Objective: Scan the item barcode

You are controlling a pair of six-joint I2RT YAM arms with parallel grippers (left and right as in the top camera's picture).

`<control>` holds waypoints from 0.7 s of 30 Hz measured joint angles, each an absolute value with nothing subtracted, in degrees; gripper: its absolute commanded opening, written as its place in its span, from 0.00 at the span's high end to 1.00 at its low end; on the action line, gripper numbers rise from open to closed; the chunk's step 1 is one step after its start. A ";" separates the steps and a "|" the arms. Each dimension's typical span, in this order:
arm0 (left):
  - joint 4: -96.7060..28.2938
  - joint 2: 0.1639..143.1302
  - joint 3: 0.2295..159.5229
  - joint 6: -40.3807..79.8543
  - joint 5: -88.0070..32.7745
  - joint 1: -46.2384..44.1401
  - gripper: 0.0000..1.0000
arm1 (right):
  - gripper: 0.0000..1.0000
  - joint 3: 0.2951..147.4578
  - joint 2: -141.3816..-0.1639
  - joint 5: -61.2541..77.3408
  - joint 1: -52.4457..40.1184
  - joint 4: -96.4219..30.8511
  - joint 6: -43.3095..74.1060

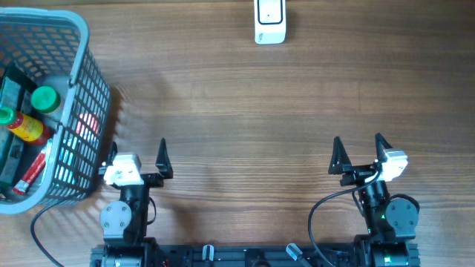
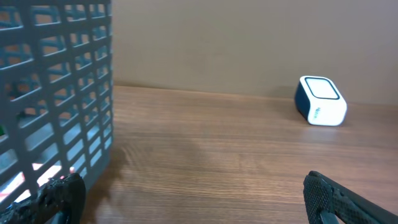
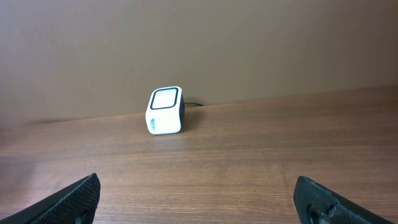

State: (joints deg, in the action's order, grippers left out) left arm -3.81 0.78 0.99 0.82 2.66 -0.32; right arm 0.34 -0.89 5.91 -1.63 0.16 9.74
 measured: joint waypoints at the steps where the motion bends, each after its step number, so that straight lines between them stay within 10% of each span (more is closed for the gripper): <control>1: -3.73 0.78 0.99 0.82 3.53 -0.32 0.00 | 0.00 0.34 -0.89 5.91 -1.63 0.16 9.72; 21: 6.94 0.80 3.53 3.81 -21.61 -0.43 0.00 | 0.00 0.34 -0.89 5.91 -1.63 0.16 9.72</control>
State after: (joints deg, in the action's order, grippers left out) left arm 6.94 0.80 3.53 3.81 -21.61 -0.43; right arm 0.34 -0.89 5.91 -1.63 0.16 9.72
